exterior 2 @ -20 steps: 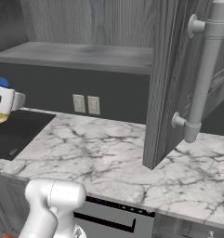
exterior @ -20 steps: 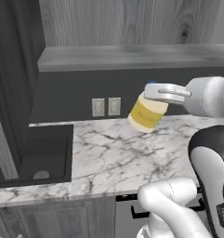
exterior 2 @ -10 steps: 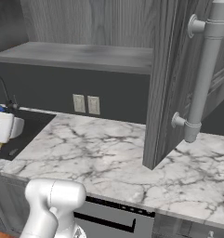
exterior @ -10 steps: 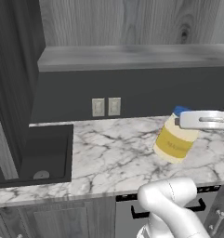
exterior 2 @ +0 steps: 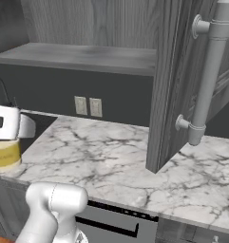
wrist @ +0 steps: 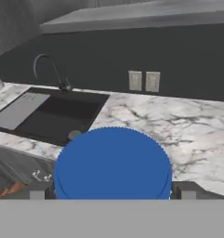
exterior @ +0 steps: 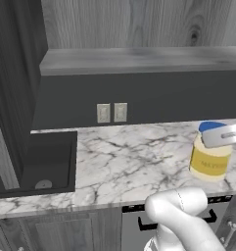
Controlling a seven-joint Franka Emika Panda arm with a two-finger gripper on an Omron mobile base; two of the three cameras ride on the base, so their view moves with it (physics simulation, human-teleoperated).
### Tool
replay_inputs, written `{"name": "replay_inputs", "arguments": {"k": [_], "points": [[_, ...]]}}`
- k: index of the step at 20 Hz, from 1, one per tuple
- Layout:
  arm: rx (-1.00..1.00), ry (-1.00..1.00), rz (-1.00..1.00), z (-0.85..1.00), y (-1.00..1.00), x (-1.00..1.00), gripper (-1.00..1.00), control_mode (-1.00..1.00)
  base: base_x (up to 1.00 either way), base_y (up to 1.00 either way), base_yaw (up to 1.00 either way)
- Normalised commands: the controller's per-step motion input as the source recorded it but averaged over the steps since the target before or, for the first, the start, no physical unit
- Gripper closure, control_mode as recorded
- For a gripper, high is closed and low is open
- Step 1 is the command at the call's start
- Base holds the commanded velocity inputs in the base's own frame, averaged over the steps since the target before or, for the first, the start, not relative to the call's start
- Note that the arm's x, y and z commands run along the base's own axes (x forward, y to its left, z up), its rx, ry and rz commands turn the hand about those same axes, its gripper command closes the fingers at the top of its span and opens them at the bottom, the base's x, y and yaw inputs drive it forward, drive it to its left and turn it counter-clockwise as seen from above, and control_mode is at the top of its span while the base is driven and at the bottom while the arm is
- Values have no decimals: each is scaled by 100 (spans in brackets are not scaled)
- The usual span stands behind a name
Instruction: Move the mayonnaise and condiment bottle from the cabinet to the dining counter.
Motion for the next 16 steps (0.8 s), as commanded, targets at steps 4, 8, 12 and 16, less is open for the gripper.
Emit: {"name": "replay_inputs", "arguments": {"k": [4,8,12,16], "points": [[-31,0,3,-13,-18,0,100,-100,0,0,0],[-17,-3,5,-16,-11,0,100,-100,0,0,0],[-3,-1,0,-2,0,1,100,-100,0,0,0],[0,0,0,0,0,0,100,-100,0,0,0]]}}
